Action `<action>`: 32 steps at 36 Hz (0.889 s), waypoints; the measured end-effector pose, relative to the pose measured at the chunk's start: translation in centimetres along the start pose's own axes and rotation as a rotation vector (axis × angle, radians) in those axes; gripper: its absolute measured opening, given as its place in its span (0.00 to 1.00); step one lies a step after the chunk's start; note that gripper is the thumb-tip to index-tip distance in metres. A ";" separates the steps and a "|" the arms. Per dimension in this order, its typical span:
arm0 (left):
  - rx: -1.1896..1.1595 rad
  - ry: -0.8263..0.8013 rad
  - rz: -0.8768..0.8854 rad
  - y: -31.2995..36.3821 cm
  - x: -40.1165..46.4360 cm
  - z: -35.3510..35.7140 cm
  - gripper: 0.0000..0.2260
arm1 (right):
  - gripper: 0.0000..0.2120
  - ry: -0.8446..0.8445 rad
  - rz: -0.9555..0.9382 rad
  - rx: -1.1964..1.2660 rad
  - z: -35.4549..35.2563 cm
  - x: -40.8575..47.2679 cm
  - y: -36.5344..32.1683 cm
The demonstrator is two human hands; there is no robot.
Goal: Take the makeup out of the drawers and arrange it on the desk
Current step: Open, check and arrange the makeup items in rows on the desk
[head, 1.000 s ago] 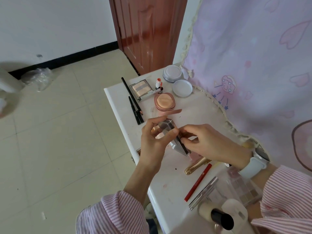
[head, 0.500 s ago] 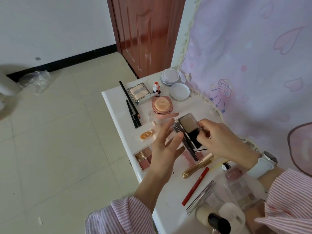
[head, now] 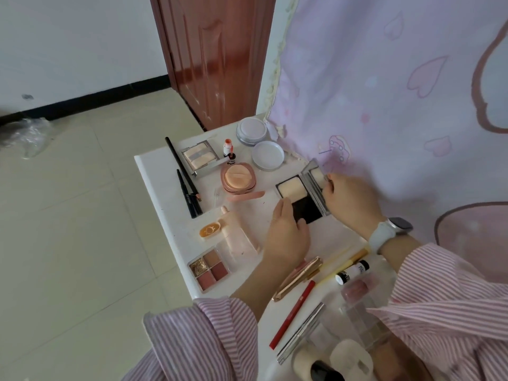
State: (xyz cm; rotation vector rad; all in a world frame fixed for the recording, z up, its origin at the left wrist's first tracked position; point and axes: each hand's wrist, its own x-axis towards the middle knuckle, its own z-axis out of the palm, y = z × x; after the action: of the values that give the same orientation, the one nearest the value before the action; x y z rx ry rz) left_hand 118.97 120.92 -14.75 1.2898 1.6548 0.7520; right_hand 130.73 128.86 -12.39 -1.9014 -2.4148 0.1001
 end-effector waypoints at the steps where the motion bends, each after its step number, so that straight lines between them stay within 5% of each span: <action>1: 0.148 -0.030 0.018 -0.2 0.2 0.2 0.22 | 0.14 -0.001 0.000 -0.003 0.3 0.5 0.0; 5: 0.601 -0.109 0.037 -1.0 0.8 0.8 0.27 | 0.15 -0.023 0.033 0.044 1.6 2.1 0.4; 10: 0.743 -0.179 0.009 -2.1 1.3 1.2 0.32 | 0.12 -0.052 0.081 0.130 2.3 2.7 0.7; 17: 0.796 -0.221 0.036 -2.6 1.4 1.3 0.33 | 0.16 -0.084 0.131 0.268 2.9 3.4 0.9; 23: 0.818 -0.181 0.052 -2.7 1.2 1.7 0.34 | 0.09 -0.027 0.103 0.195 3.6 3.9 0.8; 32: 0.821 -0.127 0.122 -2.1 1.0 0.8 0.29 | 0.15 0.143 -0.083 0.162 3.7 1.8 0.1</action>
State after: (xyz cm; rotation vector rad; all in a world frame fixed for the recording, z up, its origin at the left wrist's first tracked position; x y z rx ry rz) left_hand 118.76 121.24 -17.18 1.9606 1.8586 0.0140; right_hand 130.05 130.64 -16.01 -1.6786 -2.3115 0.1452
